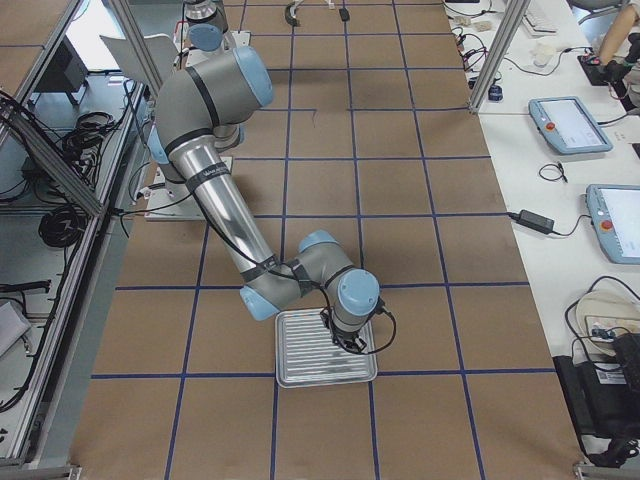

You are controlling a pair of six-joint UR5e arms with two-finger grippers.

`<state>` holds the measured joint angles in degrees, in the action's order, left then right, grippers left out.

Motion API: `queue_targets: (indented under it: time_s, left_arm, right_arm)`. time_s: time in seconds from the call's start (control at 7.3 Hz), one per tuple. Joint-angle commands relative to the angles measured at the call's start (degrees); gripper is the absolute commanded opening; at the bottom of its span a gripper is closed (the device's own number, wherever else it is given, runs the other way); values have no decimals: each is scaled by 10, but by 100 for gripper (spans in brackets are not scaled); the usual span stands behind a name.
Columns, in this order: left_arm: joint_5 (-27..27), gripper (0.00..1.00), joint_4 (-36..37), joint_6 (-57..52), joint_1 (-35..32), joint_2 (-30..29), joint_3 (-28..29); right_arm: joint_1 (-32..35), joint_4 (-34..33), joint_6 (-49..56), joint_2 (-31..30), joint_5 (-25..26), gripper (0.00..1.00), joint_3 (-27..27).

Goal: Place bearing gear from tray to pile

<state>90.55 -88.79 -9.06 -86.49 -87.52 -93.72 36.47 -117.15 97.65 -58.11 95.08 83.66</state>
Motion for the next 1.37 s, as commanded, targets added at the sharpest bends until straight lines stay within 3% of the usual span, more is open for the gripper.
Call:
queue_targets:
  time_s: [0.0,0.27,0.55,0.96,1.23]
  left_arm:
    - [-1,100,0,0,0,2,0]
    - [1,100,0,0,0,3,0]
    - [0,100,0,0,0,2,0]
    - [-5,100,0,1,-1,-1,0]
    - [-6,100,0,0,-1,1,0]
  right_arm:
    - [103,38,-79,-93,7,6,25]
    - [218,174,-256,-215,-5,6,69]
    - [360,228,-461,-284,-22,7,78]
    - [550,241,-785,-298,-26,8,71]
    - [667,209,-989,-262,-45,8,77]
